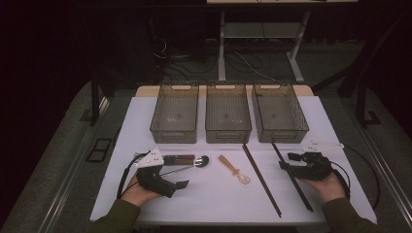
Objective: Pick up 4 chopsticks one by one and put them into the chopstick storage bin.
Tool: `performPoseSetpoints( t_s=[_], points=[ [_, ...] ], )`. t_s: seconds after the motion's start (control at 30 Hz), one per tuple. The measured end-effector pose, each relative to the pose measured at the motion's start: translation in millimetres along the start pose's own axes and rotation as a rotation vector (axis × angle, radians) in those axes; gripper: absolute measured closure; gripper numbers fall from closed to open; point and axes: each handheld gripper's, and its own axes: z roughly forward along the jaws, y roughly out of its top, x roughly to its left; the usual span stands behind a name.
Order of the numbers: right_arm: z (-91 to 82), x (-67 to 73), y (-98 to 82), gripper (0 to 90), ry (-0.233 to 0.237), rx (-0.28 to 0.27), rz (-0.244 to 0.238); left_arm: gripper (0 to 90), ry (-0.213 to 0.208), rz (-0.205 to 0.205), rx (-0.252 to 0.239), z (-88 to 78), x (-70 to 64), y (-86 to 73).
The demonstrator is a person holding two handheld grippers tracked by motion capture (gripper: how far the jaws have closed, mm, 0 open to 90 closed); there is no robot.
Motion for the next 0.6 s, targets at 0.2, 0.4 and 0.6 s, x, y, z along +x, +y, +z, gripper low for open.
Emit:
performPoseSetpoints(
  t_s=[0.2, 0.4, 0.6],
  points=[
    [10.3, -8.1, 8.3, 61.6, -0.031, 0.020, 0.005, 2.1, -0.003, 0.003, 0.003, -0.4, 0.4, -0.3],
    [26.7, -21.7, 15.3, 81.4, -0.077, 0.056, 0.030, 2.2, -0.003, 0.004, 0.007, -0.2, 0.1, -0.3],
    [39.6, -30.8, 18.3, 88.6, -0.100, 0.077, 0.047, 2.2, -0.003, 0.003, 0.007, 0.0, 0.4, -0.3]
  ],
)
